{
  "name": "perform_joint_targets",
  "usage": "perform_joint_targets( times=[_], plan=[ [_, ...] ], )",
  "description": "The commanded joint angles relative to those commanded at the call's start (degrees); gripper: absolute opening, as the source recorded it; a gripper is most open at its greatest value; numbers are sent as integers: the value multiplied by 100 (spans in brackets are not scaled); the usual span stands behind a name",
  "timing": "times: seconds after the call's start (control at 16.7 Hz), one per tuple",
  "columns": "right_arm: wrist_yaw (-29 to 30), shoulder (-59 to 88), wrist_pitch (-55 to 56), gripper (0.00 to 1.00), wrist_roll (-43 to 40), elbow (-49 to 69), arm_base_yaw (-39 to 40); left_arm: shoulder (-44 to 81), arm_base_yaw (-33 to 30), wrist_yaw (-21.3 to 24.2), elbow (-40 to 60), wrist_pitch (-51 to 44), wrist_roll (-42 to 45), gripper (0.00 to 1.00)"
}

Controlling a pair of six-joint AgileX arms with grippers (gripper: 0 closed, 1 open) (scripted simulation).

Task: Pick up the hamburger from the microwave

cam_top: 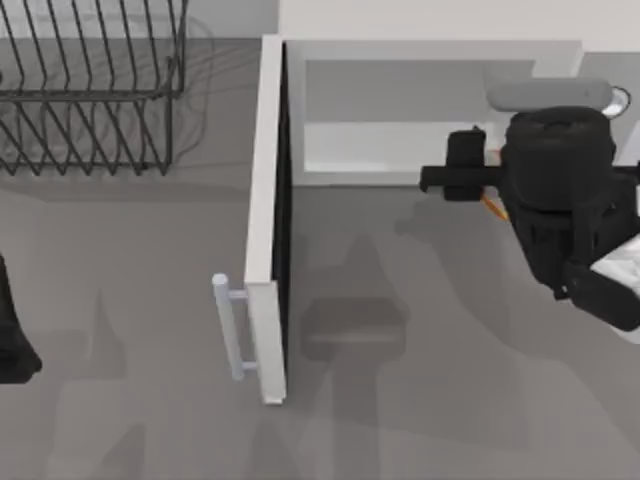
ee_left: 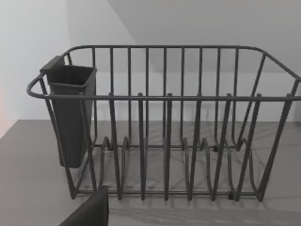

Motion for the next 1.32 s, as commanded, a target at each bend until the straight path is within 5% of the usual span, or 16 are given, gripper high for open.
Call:
perform_joint_targets(
  times=[0.48,0.9,1.32],
  plan=[
    [33,1916,2808,0,3,-702,15,0,0,0,0,0,0,100],
    [24,2261,3245,0,-3,-867,2,0,0,0,0,0,0,100],
    [24,2261,3245,53,-3,-867,2,0,0,0,0,0,0,100]
  ],
)
